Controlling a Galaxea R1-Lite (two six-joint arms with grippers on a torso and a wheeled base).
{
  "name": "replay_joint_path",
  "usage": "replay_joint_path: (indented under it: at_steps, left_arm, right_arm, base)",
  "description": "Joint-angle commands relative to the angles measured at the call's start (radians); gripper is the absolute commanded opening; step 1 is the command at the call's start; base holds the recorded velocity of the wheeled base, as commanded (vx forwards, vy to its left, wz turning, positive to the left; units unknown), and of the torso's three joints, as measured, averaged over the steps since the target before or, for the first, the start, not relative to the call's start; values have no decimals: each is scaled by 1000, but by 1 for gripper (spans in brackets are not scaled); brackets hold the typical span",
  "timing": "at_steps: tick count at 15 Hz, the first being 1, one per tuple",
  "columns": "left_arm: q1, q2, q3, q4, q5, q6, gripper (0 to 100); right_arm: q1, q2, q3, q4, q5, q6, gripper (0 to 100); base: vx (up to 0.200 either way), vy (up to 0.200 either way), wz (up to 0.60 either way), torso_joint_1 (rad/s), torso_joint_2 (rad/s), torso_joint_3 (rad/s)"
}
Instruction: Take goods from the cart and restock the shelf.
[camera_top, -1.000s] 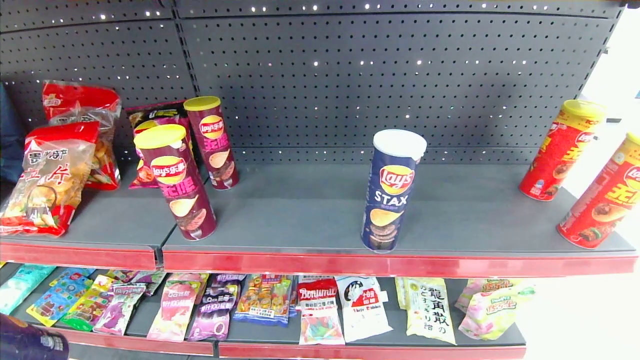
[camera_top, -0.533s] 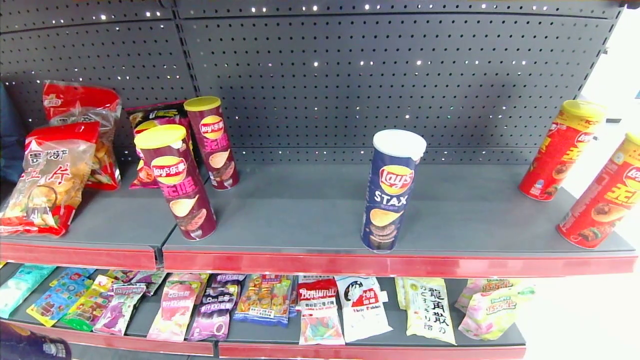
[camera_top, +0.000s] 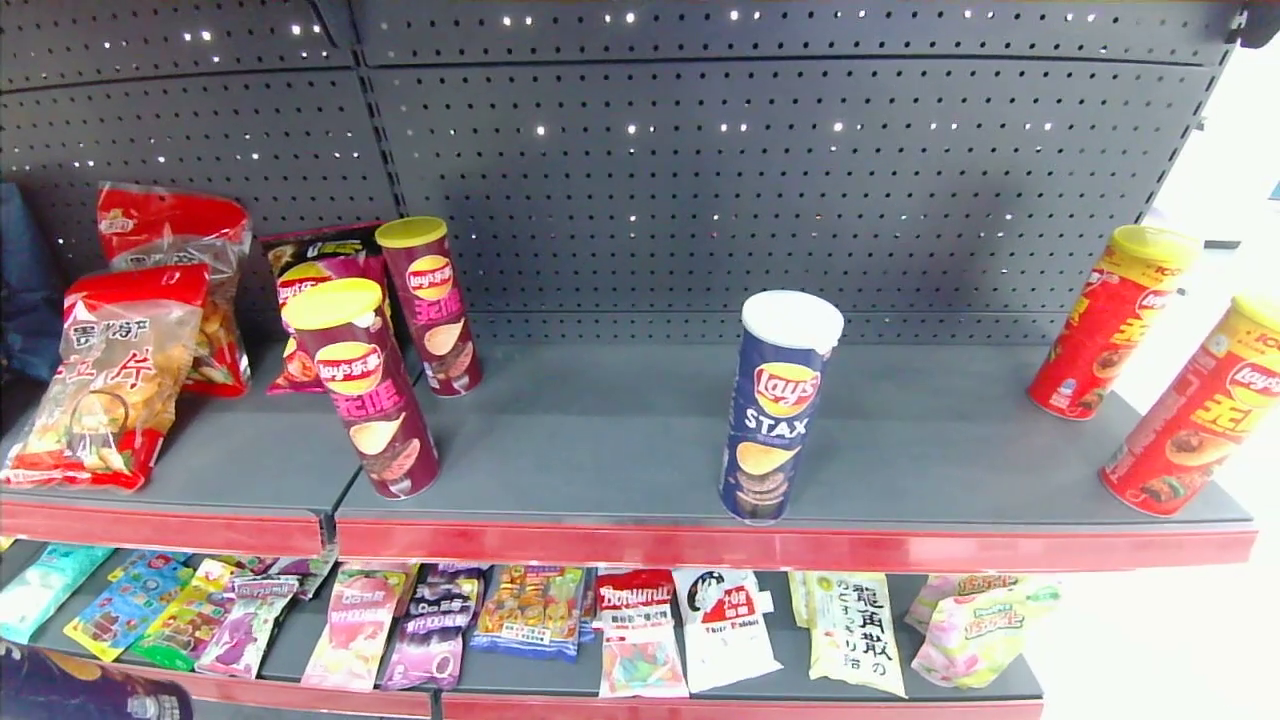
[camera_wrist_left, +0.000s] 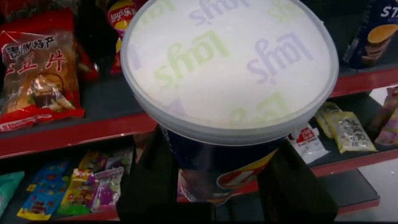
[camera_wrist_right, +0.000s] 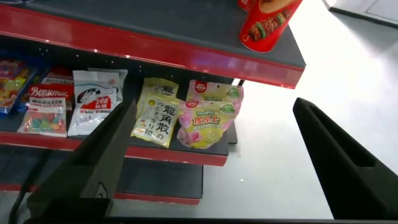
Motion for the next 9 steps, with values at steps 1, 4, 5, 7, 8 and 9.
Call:
replay_joint_path:
  at_steps: [1,4,5,7,8,9]
  left_arm:
    - [0,30,-18,10,-3,-20,0]
    - [-6,62,-36,13,-63,-36,0]
    - [-6,65,-34,21,-101,-30,0]
    - [-6,80,-34,25,-115,-22,0]
    - [-6,80,-34,25,-115,-22,0]
    - [-6,83,-38,25,-131,-7,0]
  right_arm:
    - [0,9,-1,0,1,0,100]
    - [0,20,-1,-2,-1,-5,100]
    - [0,22,-1,-2,1,-6,100]
    - [0,20,2,0,1,-11,100]
    - [0,20,2,0,1,-11,100]
    - [0,5,21,-2,1,-31,100]
  base:
    - [0,0,0,168,-344,-198]
    - [0,0,0,152,-351,-196]
    - [0,0,0,163,-344,-198]
    - [0,0,0,124,-281,-141]
    - [0,0,0,32,-56,-41]
    - [0,0,0,0,0,0]
